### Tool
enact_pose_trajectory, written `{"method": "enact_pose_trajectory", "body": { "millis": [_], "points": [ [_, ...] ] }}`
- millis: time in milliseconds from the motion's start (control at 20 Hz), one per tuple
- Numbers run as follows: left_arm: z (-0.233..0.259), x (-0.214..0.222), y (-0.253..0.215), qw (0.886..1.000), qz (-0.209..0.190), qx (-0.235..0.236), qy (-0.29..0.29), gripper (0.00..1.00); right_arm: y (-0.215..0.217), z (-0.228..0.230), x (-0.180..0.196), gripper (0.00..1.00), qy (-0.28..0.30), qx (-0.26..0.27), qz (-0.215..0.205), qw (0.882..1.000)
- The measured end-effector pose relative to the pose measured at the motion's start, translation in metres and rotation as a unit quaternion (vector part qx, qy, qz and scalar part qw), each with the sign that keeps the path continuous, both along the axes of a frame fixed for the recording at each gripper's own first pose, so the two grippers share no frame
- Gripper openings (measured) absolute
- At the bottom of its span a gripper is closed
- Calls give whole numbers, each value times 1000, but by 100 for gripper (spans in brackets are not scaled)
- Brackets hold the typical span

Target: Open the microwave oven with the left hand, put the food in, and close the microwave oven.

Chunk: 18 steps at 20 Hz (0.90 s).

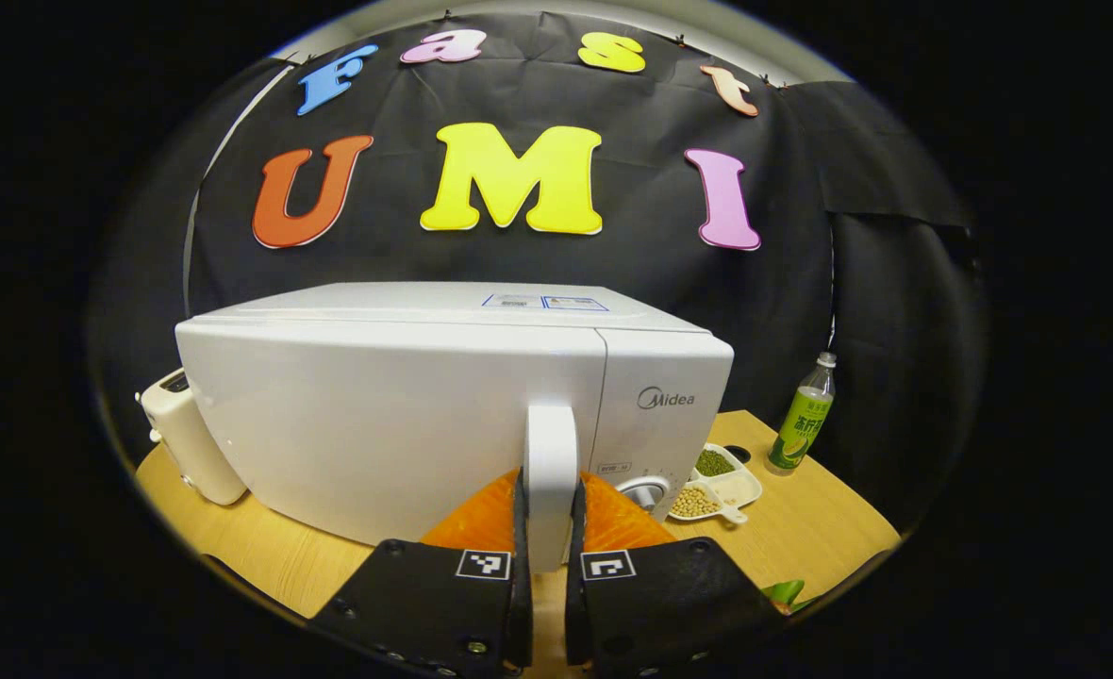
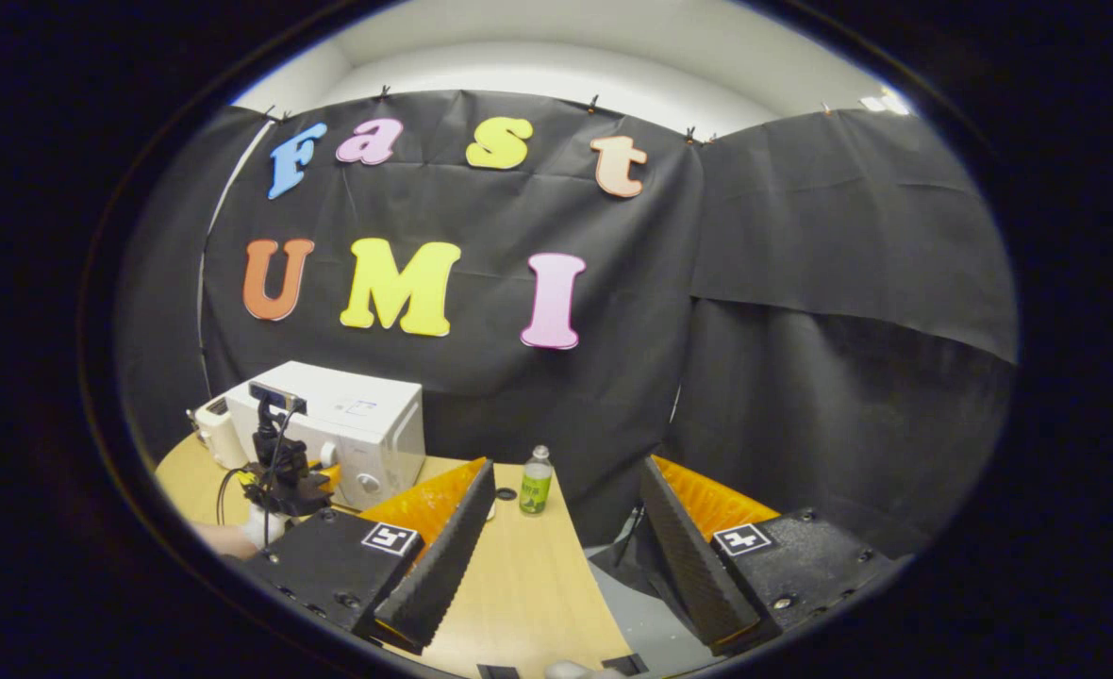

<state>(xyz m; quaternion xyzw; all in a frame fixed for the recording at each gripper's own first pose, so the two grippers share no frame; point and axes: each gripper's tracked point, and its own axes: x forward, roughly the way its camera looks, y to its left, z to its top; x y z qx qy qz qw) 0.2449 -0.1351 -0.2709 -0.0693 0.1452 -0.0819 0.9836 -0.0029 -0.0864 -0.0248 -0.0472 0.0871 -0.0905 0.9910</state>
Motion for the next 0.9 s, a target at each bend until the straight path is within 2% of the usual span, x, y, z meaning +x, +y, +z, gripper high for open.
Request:
{"method": "enact_pose_trajectory", "body": {
  "millis": [50,100,150,300,350,400,550,700,750,800,850,900],
  "points": [
    [-1,0,-1,1000,-2,2,1,11,2,-2,1,99,1,-1,5,1000],
    [-1,1,-1,1000,-5,2,0,9,6,0,2,93,0,1,9,1000],
    [-3,-1,1,1000,-6,3,3,9,7,1,3,99,-2,3,12,1000],
    [-6,-23,3,1000,-17,6,6,6,12,1,4,99,-7,10,18,1000],
    [-1,-35,8,1000,-20,10,-8,6,13,-1,6,92,-5,9,20,1000],
    [-3,-44,11,1000,-23,10,-9,6,16,-4,6,99,-4,7,25,1000],
    [-5,-73,22,999,-33,2,-11,8,27,-9,8,99,0,11,40,999],
    [-3,-94,35,998,-32,48,-19,19,39,-11,9,99,2,14,54,998],
    [-2,-98,40,998,-29,60,-21,22,42,-11,7,92,0,14,58,998],
    [0,-101,45,997,-23,65,-25,28,45,-9,7,99,-2,15,62,998],
    [4,-103,51,997,-18,65,-30,32,49,-8,5,99,-6,19,70,997],
    [9,-106,58,997,-10,66,-34,41,53,-8,4,99,-7,24,77,997]
  ]
}}
